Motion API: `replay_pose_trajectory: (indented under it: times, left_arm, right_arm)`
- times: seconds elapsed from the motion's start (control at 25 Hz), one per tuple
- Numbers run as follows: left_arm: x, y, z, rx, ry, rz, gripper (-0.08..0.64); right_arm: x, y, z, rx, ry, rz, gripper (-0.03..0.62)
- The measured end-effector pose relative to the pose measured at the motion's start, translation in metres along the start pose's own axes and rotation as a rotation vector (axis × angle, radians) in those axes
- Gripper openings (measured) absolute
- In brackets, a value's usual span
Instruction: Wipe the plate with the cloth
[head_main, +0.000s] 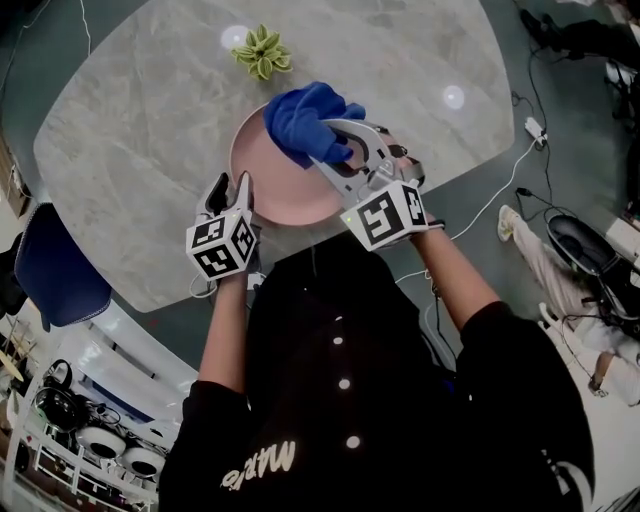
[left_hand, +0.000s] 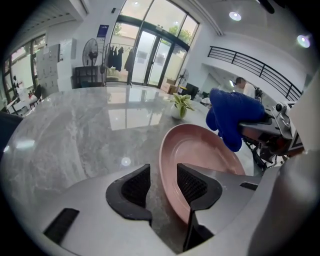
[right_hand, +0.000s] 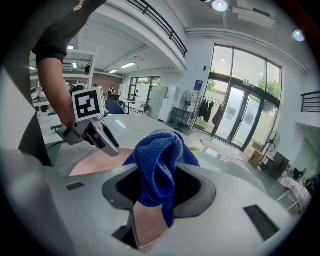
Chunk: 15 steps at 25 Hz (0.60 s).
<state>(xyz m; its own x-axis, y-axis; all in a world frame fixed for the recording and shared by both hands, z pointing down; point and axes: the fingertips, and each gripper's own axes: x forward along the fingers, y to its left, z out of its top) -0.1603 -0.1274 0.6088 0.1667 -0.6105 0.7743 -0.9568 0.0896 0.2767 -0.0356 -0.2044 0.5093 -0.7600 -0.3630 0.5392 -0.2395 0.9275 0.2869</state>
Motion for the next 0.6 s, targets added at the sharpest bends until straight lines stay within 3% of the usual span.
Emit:
replay_pose_trajectory:
  times: [0.4, 0.48, 0.6]
  left_arm:
    - [0.006, 0.001, -0.004, -0.079, 0.056, 0.007, 0.112]
    - [0.006, 0.002, -0.006, -0.109, 0.070, 0.026, 0.044]
    - [0.005, 0.004, -0.007, -0.150, 0.072, 0.035, 0.034]
  right_arm:
    - [0.011, 0.008, 0.009, -0.105, 0.022, 0.040, 0.152]
    - [0.012, 0.012, 0.015, -0.119, 0.012, 0.058, 0.152]
    - [0.015, 0.022, 0.023, -0.132, 0.001, 0.097, 0.152]
